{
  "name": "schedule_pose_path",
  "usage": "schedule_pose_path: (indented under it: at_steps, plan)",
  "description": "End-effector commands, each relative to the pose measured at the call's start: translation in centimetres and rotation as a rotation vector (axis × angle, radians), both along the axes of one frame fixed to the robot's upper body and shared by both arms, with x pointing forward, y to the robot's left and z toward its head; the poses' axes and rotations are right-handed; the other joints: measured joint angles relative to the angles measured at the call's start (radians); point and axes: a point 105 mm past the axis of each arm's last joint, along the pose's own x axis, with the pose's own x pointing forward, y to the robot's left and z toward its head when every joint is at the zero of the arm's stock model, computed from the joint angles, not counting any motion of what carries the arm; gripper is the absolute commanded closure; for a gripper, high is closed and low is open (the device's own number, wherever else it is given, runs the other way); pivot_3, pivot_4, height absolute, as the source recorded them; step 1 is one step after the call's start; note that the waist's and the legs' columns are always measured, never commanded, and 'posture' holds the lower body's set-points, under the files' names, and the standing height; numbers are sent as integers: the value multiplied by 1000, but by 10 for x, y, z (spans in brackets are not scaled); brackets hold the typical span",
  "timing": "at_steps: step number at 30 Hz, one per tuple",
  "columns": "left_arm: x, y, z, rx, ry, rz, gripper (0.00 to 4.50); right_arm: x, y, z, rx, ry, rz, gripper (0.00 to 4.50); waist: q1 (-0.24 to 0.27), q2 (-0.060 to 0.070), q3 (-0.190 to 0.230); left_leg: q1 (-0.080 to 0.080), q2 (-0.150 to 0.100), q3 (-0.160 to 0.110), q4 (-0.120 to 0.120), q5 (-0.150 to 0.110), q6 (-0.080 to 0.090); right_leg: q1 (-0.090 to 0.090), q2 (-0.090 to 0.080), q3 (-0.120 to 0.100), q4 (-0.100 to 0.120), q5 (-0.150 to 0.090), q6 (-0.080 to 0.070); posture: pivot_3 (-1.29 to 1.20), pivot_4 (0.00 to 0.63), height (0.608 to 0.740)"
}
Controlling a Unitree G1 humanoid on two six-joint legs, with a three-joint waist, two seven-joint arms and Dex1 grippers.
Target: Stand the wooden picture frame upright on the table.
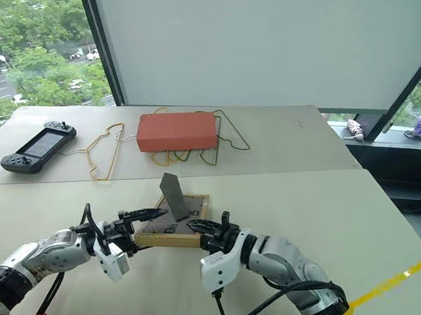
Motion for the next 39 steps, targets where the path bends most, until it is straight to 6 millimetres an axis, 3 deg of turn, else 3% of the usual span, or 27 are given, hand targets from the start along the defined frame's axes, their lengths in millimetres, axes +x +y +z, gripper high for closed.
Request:
schedule_pose_path:
  at_steps: [1, 5, 10, 11, 14, 22, 26, 28, 29, 32, 35, 39]
  plan:
    - [-1, 21, 37, -181, 30, 125, 620, 5, -13, 34, 140, 128, -36, 3303, -6, 0, 0, 0, 0, 0, 0, 0, 1, 0, 0, 1, 0, 0, 0, 0, 150, 740]
    - [-19, 29, 39, -236, 133, 199, 620, 39, -39, 87, 303, 462, -114, 3303, -7, 1, 3, 0, 1, 0, 1, -2, 4, 0, 0, 2, 0, 0, -1, 0, 150, 740]
    - [-29, 22, 30, -263, 217, 245, 620, 59, -45, 118, 429, 993, -128, 3303, 5, 1, 3, 2, 3, 0, 1, -6, 10, 0, 4, 1, 1, 1, -3, 0, 150, 740]
    - [-29, 21, 29, -268, 224, 252, 620, 62, -45, 118, 455, 1171, -140, 3303, 5, 1, 3, 2, 3, 0, 0, -6, 10, 0, 4, 1, 1, 1, -3, 0, 150, 740]
    - [-28, 19, 31, -275, 227, 259, 620, 69, -42, 113, 443, 1330, -152, 3303, 6, 1, 3, 1, 3, 0, 1, -6, 11, 0, 4, 1, 1, 1, -3, 0, 150, 740]
    - [-29, 16, 33, -288, 235, 268, 620, 72, -37, 73, 346, 1486, -213, 3303, 1, 1, 3, -5, 2, 0, 2, -3, 6, -5, 3, 1, -1, 1, -3, 0, 150, 740]
    - [-30, 15, 33, -286, 239, 269, 620, 71, -32, 72, 350, 1500, -199, 3303, -2, 1, 3, -4, 2, 0, 2, -3, 6, -4, 3, 1, -1, 1, -3, 0, 150, 740]
    - [-30, 13, 33, -288, 243, 261, 502, 76, -32, 73, 378, 1483, -220, 2298, -2, 1, 3, -4, 2, 0, 2, -3, 6, -4, 3, 1, 0, 1, -3, 0, 150, 740]
    - [-30, 12, 33, -289, 247, 256, 502, 76, -33, 73, 383, 1479, -223, 2156, -2, 1, 3, -3, 2, 0, 2, -3, 6, -4, 3, 1, 0, 1, -3, 0, 150, 740]
    - [-30, 12, 32, -299, 268, 250, 502, 74, -41, 78, 414, 1481, -239, 1124, 1, 1, 3, -4, 2, 0, 3, -3, 6, -4, 3, 1, 0, 1, -3, 0, 150, 740]
    - [-29, 14, 31, -332, 316, 256, 502, 71, -69, 81, 482, 1486, -299, 105, 11, 1, 3, -5, 2, 0, 3, -3, 6, -4, 2, 1, 0, 1, -3, 0, 150, 740]
    - [-28, 17, 28, -412, 420, 292, 502, 57, -102, 89, 589, 1488, -348, 10, 18, 1, 3, -6, 1, 0, 3, -3, 6, -4, 1, 0, -3, 2, -2, 0, 150, 740]
